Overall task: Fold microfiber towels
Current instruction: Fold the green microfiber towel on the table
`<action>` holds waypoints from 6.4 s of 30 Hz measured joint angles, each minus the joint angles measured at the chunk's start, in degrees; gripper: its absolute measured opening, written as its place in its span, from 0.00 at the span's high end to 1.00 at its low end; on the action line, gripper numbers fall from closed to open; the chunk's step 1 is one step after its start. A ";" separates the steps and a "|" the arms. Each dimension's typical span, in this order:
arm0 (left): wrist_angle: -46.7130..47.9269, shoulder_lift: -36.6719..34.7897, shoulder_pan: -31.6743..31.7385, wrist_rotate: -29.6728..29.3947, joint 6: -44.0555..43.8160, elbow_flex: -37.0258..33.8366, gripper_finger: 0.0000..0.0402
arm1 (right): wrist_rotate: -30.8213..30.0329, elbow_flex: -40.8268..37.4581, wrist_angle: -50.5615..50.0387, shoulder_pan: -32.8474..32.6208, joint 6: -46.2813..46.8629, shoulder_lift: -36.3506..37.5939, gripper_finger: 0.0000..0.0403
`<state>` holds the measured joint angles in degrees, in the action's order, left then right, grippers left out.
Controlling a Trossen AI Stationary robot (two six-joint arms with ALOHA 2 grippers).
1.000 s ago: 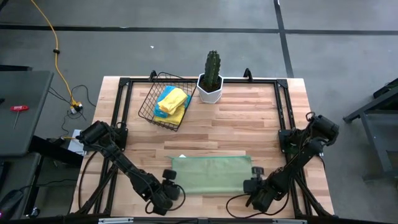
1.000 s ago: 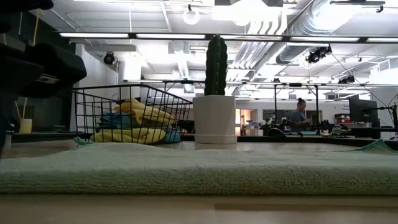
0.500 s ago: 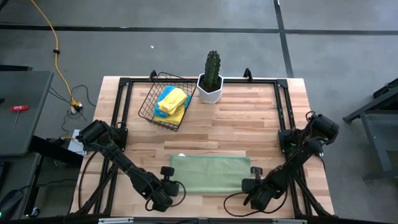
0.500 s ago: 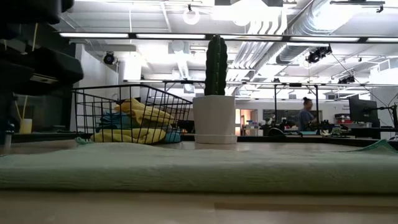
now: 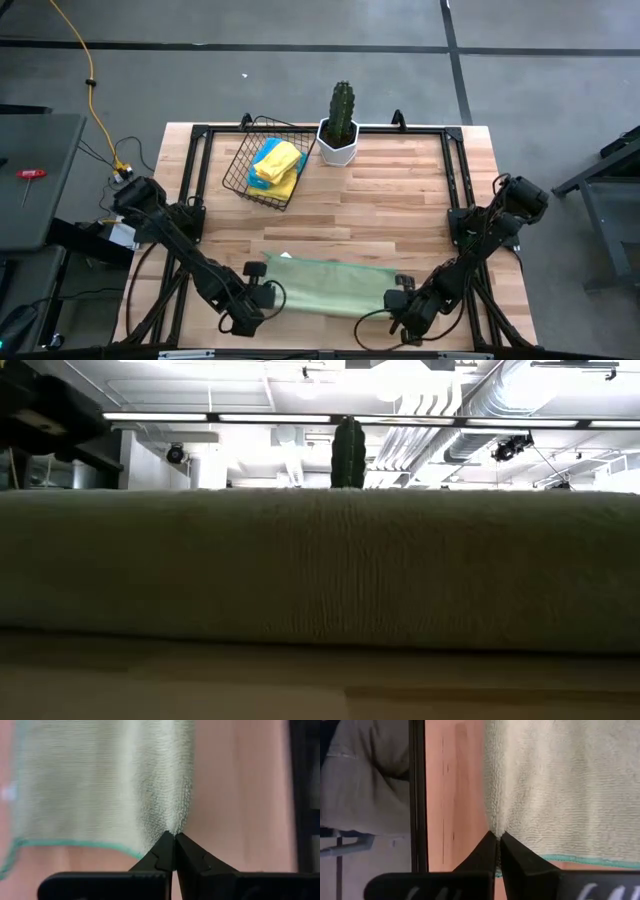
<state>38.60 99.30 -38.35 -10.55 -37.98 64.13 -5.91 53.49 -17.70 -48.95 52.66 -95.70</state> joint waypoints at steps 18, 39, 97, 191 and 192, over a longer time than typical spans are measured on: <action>7.38 -0.65 10.15 -12.77 -6.47 -5.45 1.00 | -12.73 0.00 -16.42 2.10 5.43 6.01 1.00; 3.31 -0.69 12.85 -16.17 -8.58 -9.06 1.00 | -13.05 0.00 -21.46 6.04 14.67 6.01 1.00; -56.24 -26.33 18.97 -18.21 38.12 -28.08 0.53 | -28.47 1.81 -42.99 -1.56 54.52 8.44 0.48; -58.68 5.36 26.56 9.84 47.57 -26.56 1.00 | -24.47 1.95 -29.17 -0.18 60.63 8.76 1.00; -59.00 5.36 26.58 10.09 47.56 -26.57 1.00 | -26.23 1.95 -27.77 0.45 59.91 8.76 1.00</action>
<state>-20.40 104.66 -11.77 -0.46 9.58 37.56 -32.14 55.44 -45.47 -48.50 112.57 -86.94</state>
